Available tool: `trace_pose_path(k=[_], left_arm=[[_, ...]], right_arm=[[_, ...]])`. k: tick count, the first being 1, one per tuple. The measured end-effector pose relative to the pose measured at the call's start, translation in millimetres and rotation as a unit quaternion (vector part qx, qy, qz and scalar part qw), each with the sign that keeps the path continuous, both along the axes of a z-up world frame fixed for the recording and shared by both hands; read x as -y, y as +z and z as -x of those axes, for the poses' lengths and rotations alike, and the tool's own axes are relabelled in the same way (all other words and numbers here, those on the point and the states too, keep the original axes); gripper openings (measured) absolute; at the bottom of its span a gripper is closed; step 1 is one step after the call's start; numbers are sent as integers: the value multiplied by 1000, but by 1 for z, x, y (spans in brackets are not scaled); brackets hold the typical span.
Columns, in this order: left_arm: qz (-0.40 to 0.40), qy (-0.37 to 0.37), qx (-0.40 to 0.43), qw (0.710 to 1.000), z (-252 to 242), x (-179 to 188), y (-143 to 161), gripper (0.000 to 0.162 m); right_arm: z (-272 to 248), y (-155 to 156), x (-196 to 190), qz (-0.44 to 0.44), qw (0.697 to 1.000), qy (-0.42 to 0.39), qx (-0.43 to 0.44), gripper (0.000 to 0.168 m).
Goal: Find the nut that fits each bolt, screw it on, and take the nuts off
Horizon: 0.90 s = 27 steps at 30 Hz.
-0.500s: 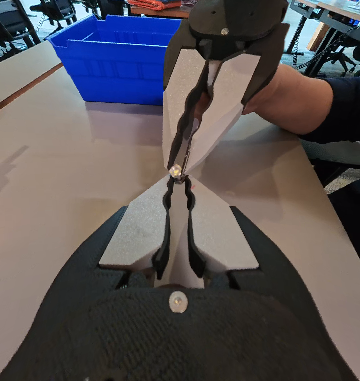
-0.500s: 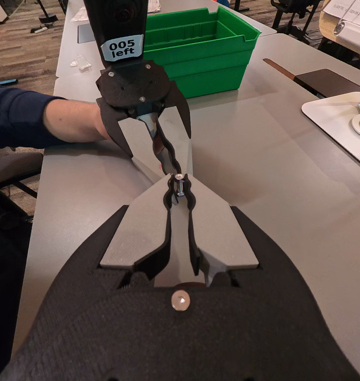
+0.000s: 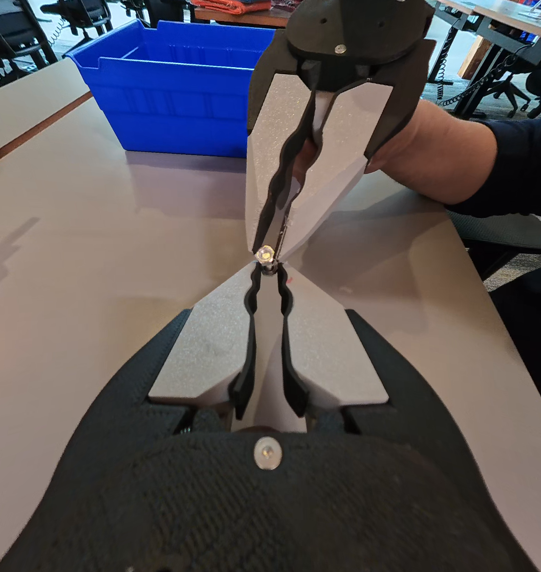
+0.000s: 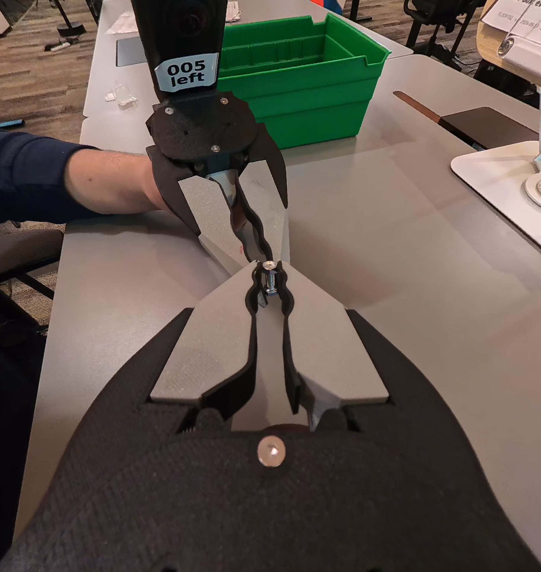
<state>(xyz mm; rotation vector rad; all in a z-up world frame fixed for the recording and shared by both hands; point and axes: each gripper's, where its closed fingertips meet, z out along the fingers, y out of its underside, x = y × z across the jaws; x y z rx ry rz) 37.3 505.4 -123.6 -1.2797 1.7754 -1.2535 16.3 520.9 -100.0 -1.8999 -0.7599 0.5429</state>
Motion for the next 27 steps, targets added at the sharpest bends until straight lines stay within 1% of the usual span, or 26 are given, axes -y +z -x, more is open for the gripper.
trace_pose_path(k=[27], left_arm=[[6, -3, -11, 1000, 0, 0, -3, 9]], right_arm=[[-4, 1, 5, -15, 1000, 16, 3, 9]])
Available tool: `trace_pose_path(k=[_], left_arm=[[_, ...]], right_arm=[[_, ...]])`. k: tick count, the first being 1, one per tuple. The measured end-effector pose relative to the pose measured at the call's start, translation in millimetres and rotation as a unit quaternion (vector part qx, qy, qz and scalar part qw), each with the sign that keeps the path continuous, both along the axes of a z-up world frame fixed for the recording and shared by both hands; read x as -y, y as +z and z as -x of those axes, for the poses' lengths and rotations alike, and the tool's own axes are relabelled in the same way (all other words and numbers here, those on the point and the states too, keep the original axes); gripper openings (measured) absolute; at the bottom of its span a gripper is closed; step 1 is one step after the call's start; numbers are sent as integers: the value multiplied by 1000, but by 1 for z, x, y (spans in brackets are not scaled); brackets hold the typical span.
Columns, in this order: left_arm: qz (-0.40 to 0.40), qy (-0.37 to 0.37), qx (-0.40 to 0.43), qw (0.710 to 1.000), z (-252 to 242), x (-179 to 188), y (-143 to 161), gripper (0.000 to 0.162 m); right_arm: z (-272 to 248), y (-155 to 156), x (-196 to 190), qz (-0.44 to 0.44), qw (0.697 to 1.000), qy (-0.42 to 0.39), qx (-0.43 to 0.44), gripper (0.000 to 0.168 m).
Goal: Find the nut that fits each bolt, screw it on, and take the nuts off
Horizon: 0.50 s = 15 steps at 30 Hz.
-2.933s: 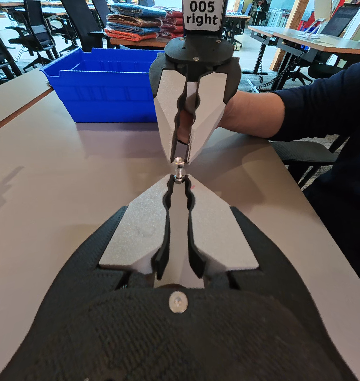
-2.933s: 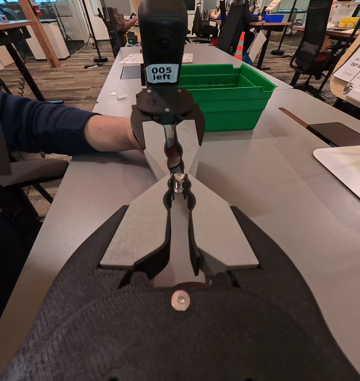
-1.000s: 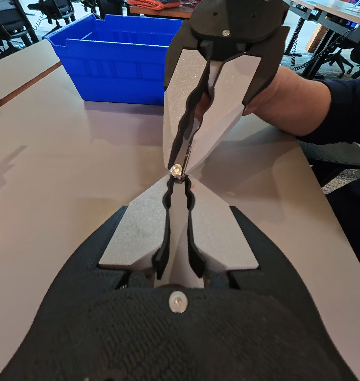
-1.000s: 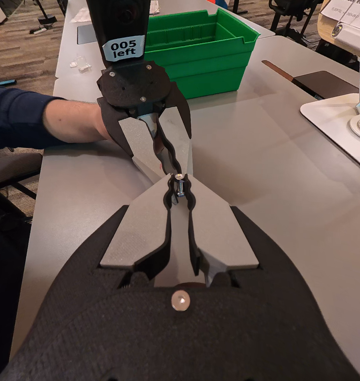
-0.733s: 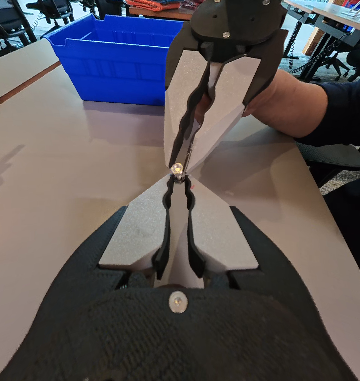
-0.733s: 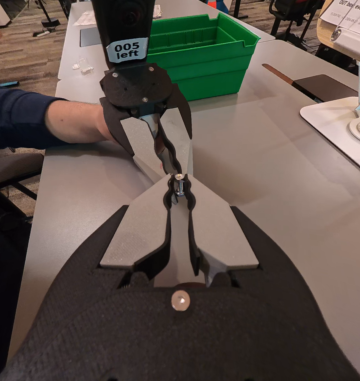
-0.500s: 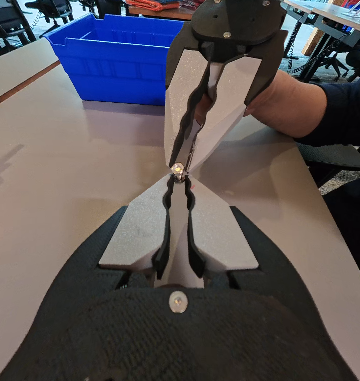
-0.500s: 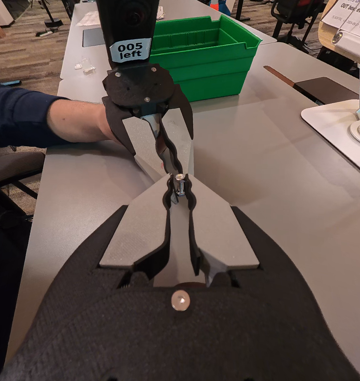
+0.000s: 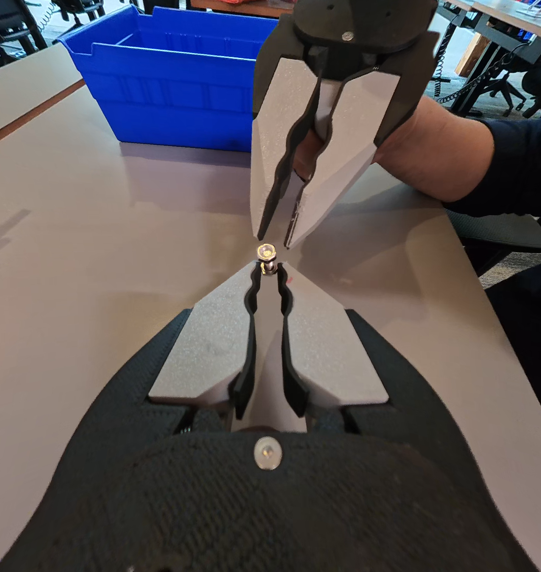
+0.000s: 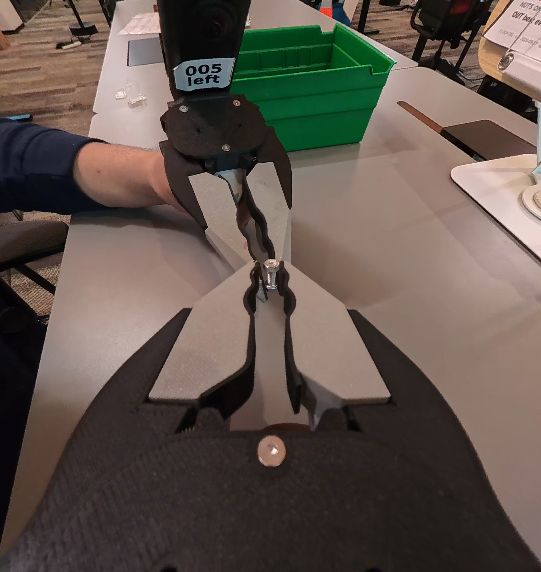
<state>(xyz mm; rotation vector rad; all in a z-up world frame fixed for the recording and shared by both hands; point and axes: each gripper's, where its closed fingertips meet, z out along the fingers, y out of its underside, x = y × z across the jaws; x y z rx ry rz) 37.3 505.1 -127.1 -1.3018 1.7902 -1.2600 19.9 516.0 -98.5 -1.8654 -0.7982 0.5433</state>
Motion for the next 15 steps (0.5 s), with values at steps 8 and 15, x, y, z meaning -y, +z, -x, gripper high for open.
trace_pose_path(k=[8, 15], left_arm=[[-7, -4, -2, 1000, 1, 2, 0, 8], [-5, 2, 1, 1000, 1, -1, 2, 8]], right_arm=[[6, -3, 2, -8, 1000, 22, -1, 21], [4, -4, 3, -12, 1000, 21, 14, 16]])
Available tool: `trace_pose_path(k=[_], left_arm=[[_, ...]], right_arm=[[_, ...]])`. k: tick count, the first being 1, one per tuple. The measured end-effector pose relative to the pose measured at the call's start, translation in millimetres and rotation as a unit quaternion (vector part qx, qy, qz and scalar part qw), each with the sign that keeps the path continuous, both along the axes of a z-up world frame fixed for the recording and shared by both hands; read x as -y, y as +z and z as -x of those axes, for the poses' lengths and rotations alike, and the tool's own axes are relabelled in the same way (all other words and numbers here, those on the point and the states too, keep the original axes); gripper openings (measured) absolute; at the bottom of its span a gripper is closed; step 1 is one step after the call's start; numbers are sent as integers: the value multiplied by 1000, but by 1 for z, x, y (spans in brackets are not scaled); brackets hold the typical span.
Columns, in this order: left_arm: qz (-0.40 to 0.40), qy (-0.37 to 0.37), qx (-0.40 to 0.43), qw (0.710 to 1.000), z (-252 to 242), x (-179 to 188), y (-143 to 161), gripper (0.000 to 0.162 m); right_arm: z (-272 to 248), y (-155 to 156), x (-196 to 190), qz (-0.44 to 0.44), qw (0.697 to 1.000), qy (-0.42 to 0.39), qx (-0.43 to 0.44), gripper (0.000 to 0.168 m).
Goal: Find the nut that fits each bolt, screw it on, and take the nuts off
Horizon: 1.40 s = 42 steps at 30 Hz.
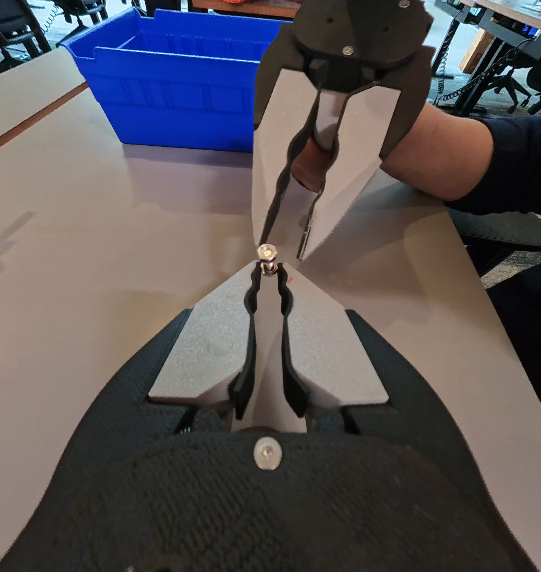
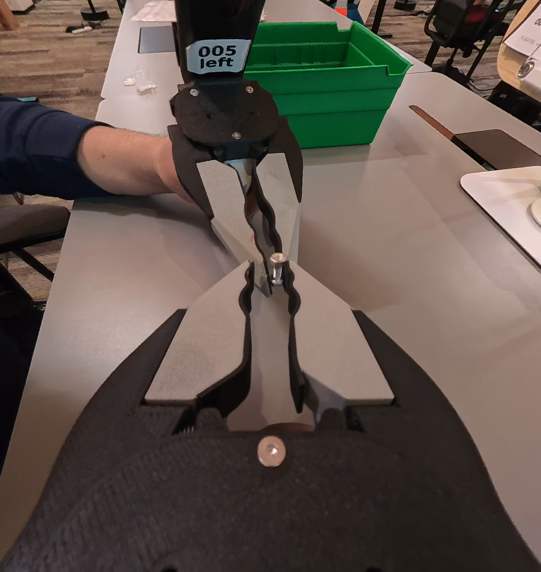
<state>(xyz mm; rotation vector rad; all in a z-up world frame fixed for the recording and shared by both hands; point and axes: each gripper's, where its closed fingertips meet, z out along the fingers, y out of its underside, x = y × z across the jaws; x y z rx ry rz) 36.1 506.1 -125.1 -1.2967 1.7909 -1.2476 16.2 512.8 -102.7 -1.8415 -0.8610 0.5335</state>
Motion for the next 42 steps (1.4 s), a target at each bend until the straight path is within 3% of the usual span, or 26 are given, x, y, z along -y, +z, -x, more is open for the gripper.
trace_pose_path(k=[10, 18, 23, 30, 33, 42], left_arm=[[-1, -6, -1, 1000, 0, 3, -1, 8], [9, 2, -2, 1000, 1, -3, 0, 8], [2, -12, -5, 1000, 0, 5, -2, 8], [8, -14, 4, 1000, 2, 4, 4, 8], [2, -3, 2, 1000, 2, 0, 4, 9], [12, -8, 10, 1000, 3, 2, 8, 8]], right_arm=[[3, -2, -2, 1, 1000, 0, -2, 24], [-4, 5, 2, -11, 1000, -1, -3, 13], [0, 1, -3, -1, 1000, -7, -8, 25], [3, 5, 5, 0, 1000, 14, -16, 20], [0, 7, 8, 6, 999, 21, -26, 10], [3, 5, 1, 3, 1000, 3, -30, 28]])
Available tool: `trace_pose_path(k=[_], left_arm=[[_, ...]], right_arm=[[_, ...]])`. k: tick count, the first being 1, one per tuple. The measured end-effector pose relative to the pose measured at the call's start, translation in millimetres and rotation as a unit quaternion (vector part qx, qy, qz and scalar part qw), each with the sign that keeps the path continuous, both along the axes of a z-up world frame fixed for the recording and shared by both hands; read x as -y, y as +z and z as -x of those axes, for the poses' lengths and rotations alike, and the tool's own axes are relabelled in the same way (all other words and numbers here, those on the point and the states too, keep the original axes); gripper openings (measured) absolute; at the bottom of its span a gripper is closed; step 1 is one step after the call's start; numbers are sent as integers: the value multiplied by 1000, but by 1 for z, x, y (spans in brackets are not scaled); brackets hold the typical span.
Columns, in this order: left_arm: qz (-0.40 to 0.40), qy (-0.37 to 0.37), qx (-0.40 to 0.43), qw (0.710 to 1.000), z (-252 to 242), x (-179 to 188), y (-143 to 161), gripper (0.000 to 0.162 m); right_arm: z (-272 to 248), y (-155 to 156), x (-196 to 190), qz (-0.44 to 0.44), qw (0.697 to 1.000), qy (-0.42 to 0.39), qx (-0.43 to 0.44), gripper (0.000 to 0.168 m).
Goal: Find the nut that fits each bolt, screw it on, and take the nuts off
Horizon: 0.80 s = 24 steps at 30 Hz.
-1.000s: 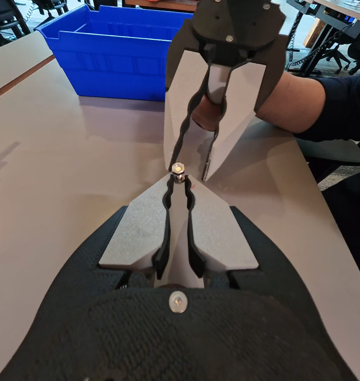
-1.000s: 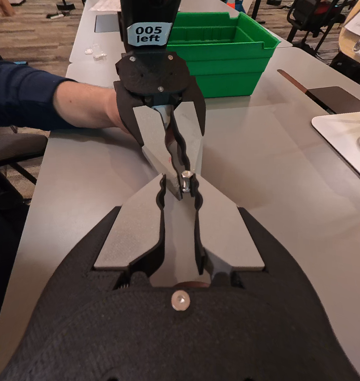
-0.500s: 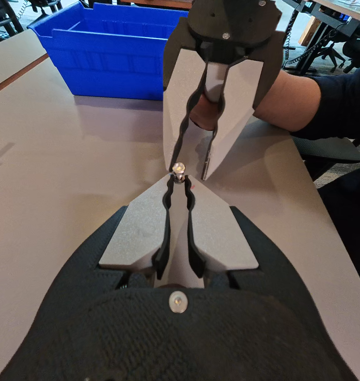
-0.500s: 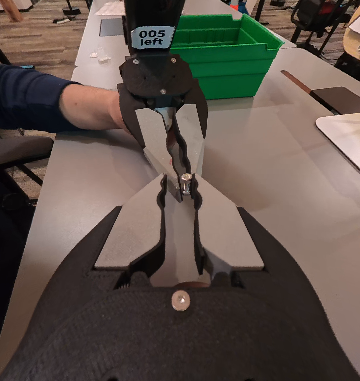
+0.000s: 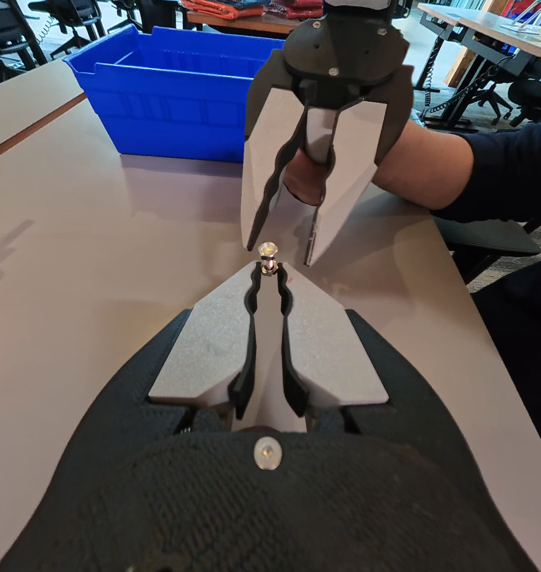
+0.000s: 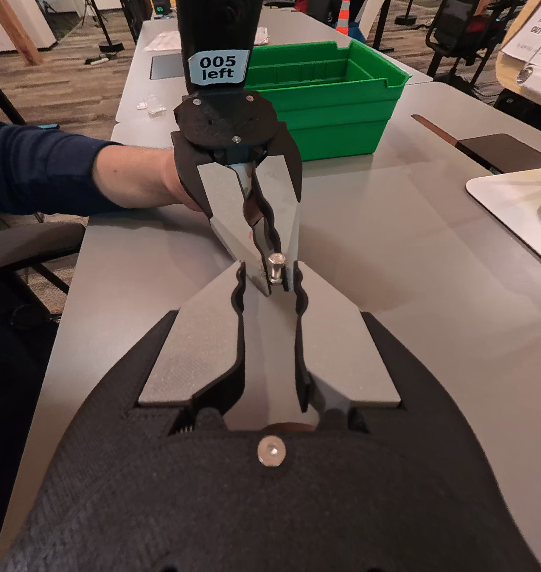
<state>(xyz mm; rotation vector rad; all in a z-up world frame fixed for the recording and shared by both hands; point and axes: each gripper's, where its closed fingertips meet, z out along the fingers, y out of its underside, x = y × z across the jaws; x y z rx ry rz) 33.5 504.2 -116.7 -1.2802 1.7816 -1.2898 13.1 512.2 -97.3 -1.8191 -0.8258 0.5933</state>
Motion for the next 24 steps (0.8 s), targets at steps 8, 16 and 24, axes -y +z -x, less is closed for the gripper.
trace_pose_path(k=[8, 16, 24], left_arm=[[9, 14, -3, 1000, 0, -8, -1, 8], [0, 7, -4, 1000, -1, -2, -1, 8], [20, 21, -5, 1000, 0, -11, 0, 8]], right_arm=[[-5, 9, 3, -8, 1000, 0, -16, 20], [7, -1, 2, 2, 1000, 9, -1, 32], [-4, 9, -2, -1, 999, -13, -33, 32]])
